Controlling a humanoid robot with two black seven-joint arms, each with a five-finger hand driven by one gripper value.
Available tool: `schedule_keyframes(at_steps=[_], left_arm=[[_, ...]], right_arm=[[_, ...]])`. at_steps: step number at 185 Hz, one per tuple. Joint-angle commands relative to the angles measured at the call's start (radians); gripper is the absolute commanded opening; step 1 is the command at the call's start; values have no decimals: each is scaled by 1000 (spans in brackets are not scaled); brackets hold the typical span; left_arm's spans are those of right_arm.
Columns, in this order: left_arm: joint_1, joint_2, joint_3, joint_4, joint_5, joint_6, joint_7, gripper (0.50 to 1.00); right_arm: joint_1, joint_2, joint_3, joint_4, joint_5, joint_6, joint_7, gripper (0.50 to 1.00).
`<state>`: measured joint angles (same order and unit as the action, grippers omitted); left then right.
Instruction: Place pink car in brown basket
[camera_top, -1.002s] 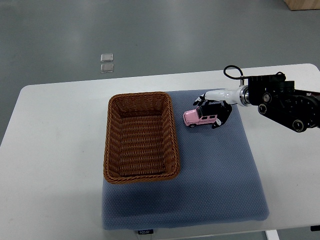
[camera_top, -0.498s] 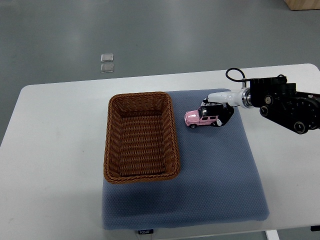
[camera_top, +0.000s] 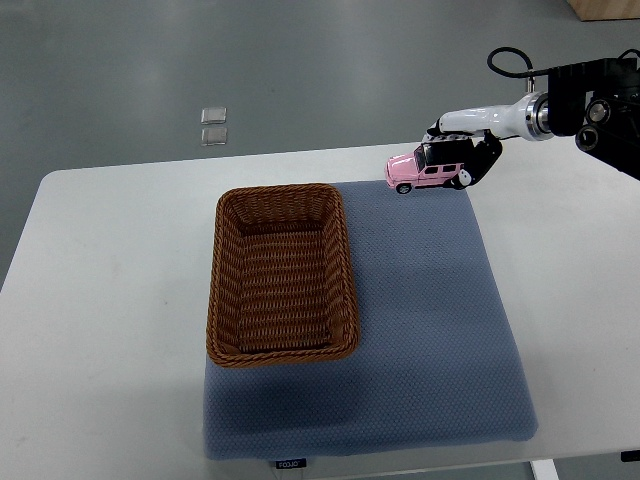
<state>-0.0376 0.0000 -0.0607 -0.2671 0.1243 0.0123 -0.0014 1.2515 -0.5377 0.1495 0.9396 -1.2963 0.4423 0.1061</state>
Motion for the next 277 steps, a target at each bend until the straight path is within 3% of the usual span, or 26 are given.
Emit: schedule_keyframes(at_steps=[1,43,96,126,179,182,194,199,200,201,202,203,206,210,228,255,277], left_arm=[[1,0,1,0,0,0,1,1000],[1,0,-1,2,0,0,1,1000],[1,0,-1,-1,0,0,1,1000],[1,0,-2,2,0,0,1,1000],[-1,0,2,2,0,0,1,1000],[-1,0,2,2,0,0,1,1000],[1,0,2,2,0,0,1,1000],[1,0,2,2,0,0,1,1000],[1,0,2,2,0,0,1,1000],[1,0,2,2,0,0,1,1000],[1,0,2,2,0,0,1,1000],[1,0,2,2,0,0,1,1000],[1,0,2,2,0,0,1,1000],[-1,0,4,2,0,0,1,1000],[1,0,5,3,0,0,1,1000],[1,0,7,3,0,0,1,1000],[1,0,7,3,0,0,1,1000]], right_arm=[[19,25,-1,19,2,3,-2,500],[48,202,-4,13,75,0,-8,500],[62,467,-21,-120,78,-13,-8,500],[28,525,-54,-171,65,-42,-5,500],[-43,536,-123,-193,58,-91,0,500],[-46,536,-125,-196,58,-91,0,539],[-50,536,-125,-199,60,-91,0,613],[-52,538,-123,-200,60,-88,0,686],[-52,538,-123,-199,60,-88,0,727],[-52,538,-123,-199,60,-88,0,727],[-52,538,-123,-200,60,-88,0,770],[-52,538,-123,-200,60,-88,0,770],[-53,538,-123,-200,61,-88,0,845],[-53,538,-123,-203,61,-88,0,883],[-53,538,-113,-214,65,-86,0,909],[-43,538,-99,-212,78,-88,0,911],[-29,499,64,-212,81,-70,-2,911]])
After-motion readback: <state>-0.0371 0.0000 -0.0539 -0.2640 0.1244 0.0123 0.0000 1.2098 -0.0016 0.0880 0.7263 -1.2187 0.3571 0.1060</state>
